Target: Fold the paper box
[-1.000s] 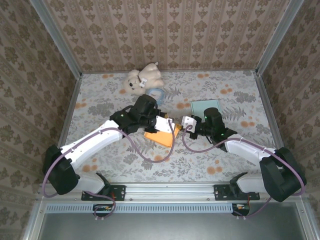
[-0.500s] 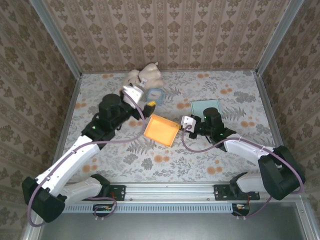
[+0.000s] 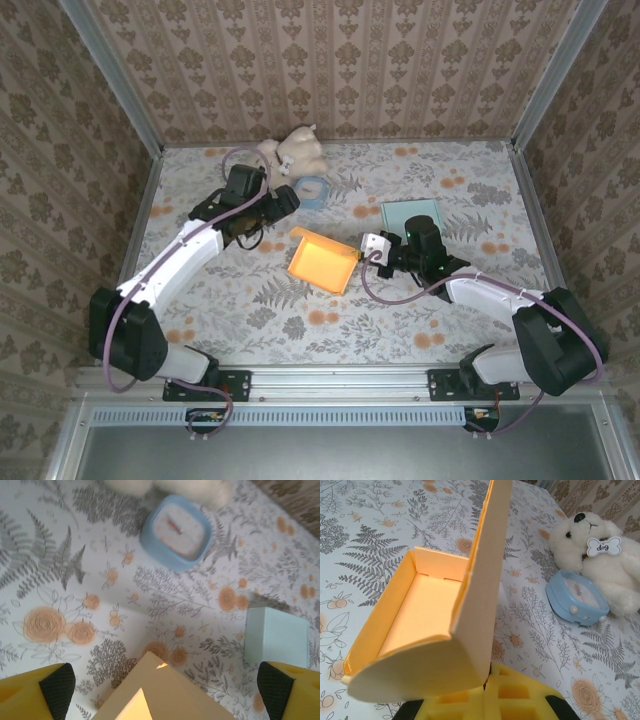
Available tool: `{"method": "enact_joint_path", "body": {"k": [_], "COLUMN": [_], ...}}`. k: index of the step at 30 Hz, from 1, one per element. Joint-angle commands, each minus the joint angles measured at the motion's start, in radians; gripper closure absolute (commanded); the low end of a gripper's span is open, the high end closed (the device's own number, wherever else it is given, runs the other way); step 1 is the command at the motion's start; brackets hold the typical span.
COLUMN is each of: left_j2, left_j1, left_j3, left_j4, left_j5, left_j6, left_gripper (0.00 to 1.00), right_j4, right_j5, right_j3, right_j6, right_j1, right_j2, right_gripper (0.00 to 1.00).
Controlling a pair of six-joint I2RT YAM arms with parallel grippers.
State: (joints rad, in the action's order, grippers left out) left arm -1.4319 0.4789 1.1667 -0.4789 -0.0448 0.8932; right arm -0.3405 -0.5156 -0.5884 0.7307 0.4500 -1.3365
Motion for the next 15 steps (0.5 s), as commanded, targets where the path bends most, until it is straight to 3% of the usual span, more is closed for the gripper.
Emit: {"method": "enact_joint_path", "body": {"k": [1,4,11,15], "left_j2": [-0.04,-0.078,-0.137,-0.146], "left_j1": [0.009,0.03,0.059,0.084], "left_j3": [0.02,0.012,0.083,0.087], "left_j4": [-0.006,0.041,0.002,0.013], "left_j5": [-0.074,-0.105,-0.025,-0.035], "left_j6": [0.106,0.13,0.11,0.136], "left_gripper": [0.06,0.09,0.15,0.16], "right_j4": [-0.001,0.004,0.011,0.014], "right_j5": [-0.009,-0.014,-0.022,-0.019], "right_j3": [-0.011,-0.016,-0.016,-0.02], "right_j6": [0.013,0.012,0.012,0.013], "right_j1": [0.006,0.006,0.006,0.006], "right_j2": [-0.001,-0.005,0.001,-0.004], "right_gripper": [1.0,1.0,1.0,1.0]}}
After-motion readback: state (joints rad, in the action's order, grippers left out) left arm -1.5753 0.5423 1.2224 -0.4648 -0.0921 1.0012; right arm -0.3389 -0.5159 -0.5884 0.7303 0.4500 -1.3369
